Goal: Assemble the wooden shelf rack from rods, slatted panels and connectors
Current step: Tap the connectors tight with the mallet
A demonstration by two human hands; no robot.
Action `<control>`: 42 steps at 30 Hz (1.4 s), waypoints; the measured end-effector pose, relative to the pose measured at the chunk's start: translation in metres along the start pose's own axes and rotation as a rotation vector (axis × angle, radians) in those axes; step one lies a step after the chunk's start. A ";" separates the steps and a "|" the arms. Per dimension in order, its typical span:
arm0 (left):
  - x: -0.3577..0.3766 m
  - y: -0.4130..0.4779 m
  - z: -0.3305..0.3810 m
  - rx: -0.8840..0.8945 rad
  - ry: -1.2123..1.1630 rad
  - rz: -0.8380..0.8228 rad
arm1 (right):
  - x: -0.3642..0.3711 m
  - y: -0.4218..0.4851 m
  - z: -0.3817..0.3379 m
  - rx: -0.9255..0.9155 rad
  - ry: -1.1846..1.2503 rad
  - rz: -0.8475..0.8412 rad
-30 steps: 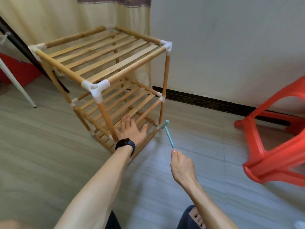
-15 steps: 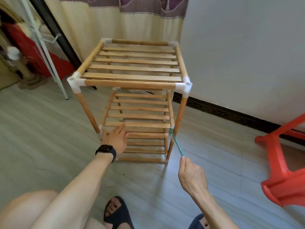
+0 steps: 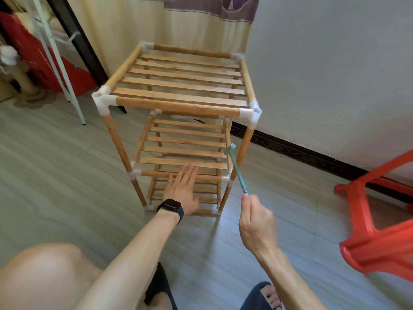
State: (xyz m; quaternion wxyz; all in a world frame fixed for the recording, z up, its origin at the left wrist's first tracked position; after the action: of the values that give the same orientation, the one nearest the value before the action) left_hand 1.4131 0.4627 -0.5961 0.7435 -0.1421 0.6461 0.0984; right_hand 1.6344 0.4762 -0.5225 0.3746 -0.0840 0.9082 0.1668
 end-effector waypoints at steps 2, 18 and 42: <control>-0.001 0.000 0.000 0.002 -0.011 0.001 | 0.005 -0.007 0.003 -0.008 0.007 0.019; -0.001 0.001 0.000 -0.014 0.022 -0.051 | 0.032 -0.010 0.026 0.167 -0.105 -0.114; -0.168 0.033 0.139 -0.279 -1.560 0.468 | 0.011 -0.037 0.084 0.397 -0.217 -0.260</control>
State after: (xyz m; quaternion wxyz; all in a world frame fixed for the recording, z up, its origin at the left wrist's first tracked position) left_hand 1.5068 0.5472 -0.4155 0.9142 0.0143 -0.0612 0.4005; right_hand 1.6919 0.4723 -0.5946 0.4972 -0.1065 0.8593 -0.0563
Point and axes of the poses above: each hand's wrist, its own y-axis towards the middle knuckle, its own x-axis out of the palm, z = x × y, the point moved 8 cm from there along y, towards the middle knuckle, and after that the axes turned 4 degrees about z, right-handed, at the moved point
